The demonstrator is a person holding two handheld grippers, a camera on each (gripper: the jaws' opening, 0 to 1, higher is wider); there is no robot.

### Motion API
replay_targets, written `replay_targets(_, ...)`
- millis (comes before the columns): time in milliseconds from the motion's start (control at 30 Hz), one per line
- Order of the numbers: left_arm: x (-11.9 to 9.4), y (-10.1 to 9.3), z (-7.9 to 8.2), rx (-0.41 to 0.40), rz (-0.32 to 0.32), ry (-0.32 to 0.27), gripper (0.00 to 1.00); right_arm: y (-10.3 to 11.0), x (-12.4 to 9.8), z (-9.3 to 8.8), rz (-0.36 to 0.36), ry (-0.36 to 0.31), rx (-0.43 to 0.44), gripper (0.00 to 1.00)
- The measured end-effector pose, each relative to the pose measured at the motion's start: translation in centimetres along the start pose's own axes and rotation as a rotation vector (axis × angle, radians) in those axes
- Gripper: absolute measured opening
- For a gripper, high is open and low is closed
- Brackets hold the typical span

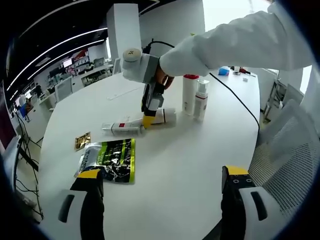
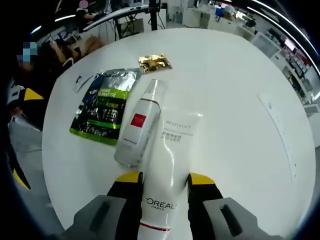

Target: Arrange the skincare products in the storage area until every visible bottle or jar stands upright without overlapping.

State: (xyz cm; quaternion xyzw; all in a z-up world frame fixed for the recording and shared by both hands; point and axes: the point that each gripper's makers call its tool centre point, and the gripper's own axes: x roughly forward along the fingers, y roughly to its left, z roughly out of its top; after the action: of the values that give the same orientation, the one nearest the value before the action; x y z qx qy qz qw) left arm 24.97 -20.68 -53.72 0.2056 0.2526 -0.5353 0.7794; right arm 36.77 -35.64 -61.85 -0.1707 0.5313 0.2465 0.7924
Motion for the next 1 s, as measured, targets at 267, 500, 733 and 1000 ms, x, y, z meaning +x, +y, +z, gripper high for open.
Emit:
replay_targets(267,0.0,0.0,-0.1,0.005,0.0,0.007,0.93,-0.5,0.2,0.2,-0.003,0.016,0.068,0.26)
replay_targets(500,0.0,-0.1,-0.2,0.01,-0.003,0.013,0.93,0.3,-0.1,-0.1,0.025,0.02,0.098,0.25)
replay_targets(733,0.1,-0.1,-0.2,0.007,-0.005,0.017,0.92,0.7,0.2,-0.3,-0.006,0.073,0.012,0.25)
replay_targets(1000,0.1,-0.2,-0.3,0.01,-0.007,0.02,0.91,2.1,-0.1,-0.9,0.016,0.118,-0.011,0.25)
